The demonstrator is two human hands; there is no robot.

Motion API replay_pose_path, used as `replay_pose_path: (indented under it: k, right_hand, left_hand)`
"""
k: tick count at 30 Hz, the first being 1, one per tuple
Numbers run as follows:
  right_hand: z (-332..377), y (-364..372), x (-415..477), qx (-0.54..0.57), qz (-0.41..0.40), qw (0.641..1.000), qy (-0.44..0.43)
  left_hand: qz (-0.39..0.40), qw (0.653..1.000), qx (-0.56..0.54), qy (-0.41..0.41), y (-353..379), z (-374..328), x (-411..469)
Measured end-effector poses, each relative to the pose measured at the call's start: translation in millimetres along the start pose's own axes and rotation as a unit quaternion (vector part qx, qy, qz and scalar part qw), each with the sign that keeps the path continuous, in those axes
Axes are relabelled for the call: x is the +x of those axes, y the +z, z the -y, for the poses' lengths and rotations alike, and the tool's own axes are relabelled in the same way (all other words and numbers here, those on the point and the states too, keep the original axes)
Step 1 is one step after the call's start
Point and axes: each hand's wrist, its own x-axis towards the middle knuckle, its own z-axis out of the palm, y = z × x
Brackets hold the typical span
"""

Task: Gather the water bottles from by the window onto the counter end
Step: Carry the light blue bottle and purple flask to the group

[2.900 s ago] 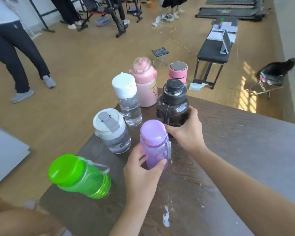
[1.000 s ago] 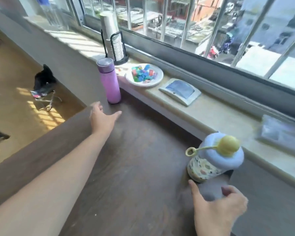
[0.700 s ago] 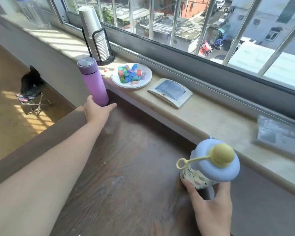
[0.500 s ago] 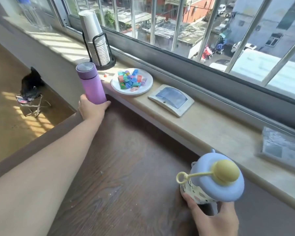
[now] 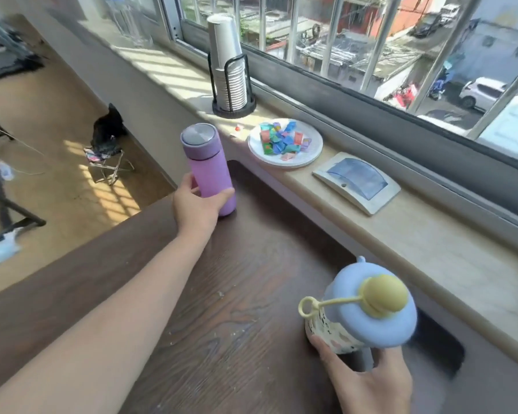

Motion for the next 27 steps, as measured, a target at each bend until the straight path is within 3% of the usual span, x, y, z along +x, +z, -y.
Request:
replay_pose_path:
  k: [2, 10, 18, 27]
  right_hand:
    - [0, 15, -3, 0.052, 0.027, 0.998, -0.016]
    - [23, 96, -69, -0.020, 0.204, 0.972, -0.114]
    - [39, 176, -193, -0.062, 0.402, 0.896, -0.179]
    - [44, 239, -332, -0.078, 0.546, 0.805, -0.219]
  left_hand:
    - [0.006, 1.000, -0.020, 0.003, -27, 9, -19]
    - [-0.051, 0.995, -0.078, -0.017, -203, 41, -121]
    - [-0.192, 0.973, -0.088, -0.092, -368, 98, -248]
    - [-0.314, 0.933, -0.097, -0.147, -449, 151, -380]
